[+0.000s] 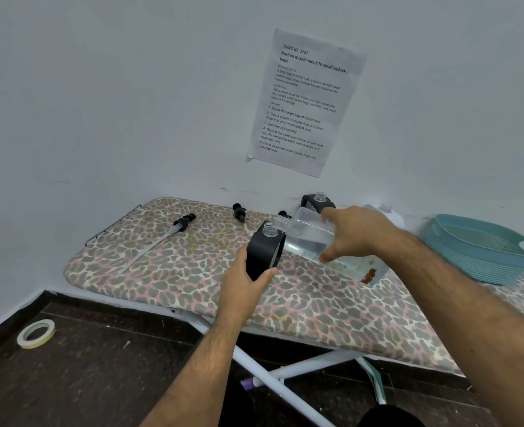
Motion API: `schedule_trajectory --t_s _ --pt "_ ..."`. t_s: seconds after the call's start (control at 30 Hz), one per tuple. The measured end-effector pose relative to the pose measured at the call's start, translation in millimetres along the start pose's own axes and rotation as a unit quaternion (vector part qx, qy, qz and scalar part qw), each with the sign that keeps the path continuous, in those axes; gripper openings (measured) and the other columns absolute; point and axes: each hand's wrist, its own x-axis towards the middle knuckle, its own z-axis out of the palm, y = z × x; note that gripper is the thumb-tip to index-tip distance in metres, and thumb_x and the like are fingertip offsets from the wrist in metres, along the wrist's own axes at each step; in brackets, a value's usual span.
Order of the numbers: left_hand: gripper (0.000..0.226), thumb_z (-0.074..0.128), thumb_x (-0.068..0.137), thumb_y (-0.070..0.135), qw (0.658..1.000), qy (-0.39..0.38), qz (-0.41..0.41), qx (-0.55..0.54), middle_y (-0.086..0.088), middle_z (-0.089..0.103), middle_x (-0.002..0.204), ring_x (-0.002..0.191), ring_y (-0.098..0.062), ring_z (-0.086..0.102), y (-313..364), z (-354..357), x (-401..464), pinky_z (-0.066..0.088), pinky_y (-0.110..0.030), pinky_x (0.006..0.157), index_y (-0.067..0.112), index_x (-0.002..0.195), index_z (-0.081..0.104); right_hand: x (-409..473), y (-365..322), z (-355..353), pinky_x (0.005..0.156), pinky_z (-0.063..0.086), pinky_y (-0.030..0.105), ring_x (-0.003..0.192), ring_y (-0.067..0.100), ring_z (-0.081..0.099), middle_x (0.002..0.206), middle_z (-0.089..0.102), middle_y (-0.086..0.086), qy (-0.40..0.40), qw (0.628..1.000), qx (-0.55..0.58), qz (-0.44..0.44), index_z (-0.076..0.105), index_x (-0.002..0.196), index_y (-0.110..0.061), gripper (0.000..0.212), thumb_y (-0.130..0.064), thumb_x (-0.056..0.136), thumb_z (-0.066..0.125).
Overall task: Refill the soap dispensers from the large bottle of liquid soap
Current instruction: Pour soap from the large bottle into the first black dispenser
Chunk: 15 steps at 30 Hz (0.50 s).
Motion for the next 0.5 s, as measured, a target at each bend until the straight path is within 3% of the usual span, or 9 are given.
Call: schedule_trajectory --t_s 0.23,0.4,0.5 --pt "0.065 0.075 0.085 0.038 1.0 -0.002 -0.003 -0.001 0.017 0.061 0.126 0.114 -0.001 0.058 -0.5 -0.3 -0.2 0.049 -0.027 0.099 0.029 0.142 0.045 1.5 0.3 -0.2 0.072 0.049 0.034 0.088 0.018 0.056 0.093 0.056 -0.009 -0.002 1.0 -0.001 0.002 0.045 0.127 -0.029 0.079 -0.064 0.064 0.077" --pt "0.064 0.074 0.085 0.041 1.0 -0.005 0.006 0.002 0.022 0.059 0.124 0.115 0.001 0.056 1.4 -0.6 -0.8 0.044 -0.018 0.095 0.032 0.14 0.044 1.2 -0.1 -0.7 0.073 0.046 0.034 0.09 0.018 0.052 0.095 0.054 -0.009 -0.004 1.0 -0.005 0.002 0.046 0.126 -0.028 0.078 -0.064 0.064 0.077" --pt "0.063 0.074 0.084 0.042 1.0 -0.006 0.003 0.001 0.02 0.06 0.125 0.115 -0.001 0.057 -0.6 -0.3 0.0 0.048 -0.028 0.099 0.031 0.139 0.045 0.9 0.0 -1.4 0.075 0.048 0.034 0.091 0.018 0.052 0.096 0.054 -0.009 -0.006 1.0 -0.006 0.002 0.046 0.126 -0.028 0.079 -0.065 0.064 0.077"
